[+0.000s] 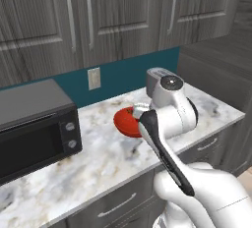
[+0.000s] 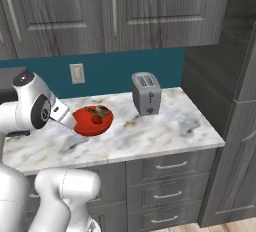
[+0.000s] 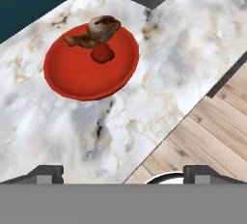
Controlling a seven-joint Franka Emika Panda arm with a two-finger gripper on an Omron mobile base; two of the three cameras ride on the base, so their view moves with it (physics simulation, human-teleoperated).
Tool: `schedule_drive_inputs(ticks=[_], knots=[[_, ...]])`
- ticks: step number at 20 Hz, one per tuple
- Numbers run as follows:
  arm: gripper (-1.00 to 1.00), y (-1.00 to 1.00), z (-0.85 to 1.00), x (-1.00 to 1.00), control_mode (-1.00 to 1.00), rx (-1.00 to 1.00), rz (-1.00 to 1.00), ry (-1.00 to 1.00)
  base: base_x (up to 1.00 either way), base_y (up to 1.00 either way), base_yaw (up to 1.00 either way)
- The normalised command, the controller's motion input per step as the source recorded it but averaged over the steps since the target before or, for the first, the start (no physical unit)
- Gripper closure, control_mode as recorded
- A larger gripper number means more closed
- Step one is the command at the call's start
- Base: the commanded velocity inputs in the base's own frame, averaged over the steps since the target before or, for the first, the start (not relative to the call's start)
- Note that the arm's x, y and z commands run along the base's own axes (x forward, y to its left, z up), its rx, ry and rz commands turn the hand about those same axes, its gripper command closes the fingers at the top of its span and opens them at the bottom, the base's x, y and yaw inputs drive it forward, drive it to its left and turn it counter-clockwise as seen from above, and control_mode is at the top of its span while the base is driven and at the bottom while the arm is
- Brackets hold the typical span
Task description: Take the bell pepper, peach, and chicken drumstick from the freezer and place them in the bowl on the counter.
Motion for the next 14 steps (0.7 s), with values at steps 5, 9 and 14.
schedule_drive_inputs(ticks=[5, 9, 14], knots=[[-1.0, -0.58, 0.0, -1.0, -1.0, 0.14, -0.01, -0.02, 0.0, 0.0, 0.0], [-1.0, -0.55, -0.08, -1.0, -1.0, 0.18, -0.14, -0.01, 0.0, 0.0, 0.0], [-1.0, 0.0, 0.0, 0.0, 1.0, 0.0, 0.0, 0.0, -1.0, -0.04, -0.38]])
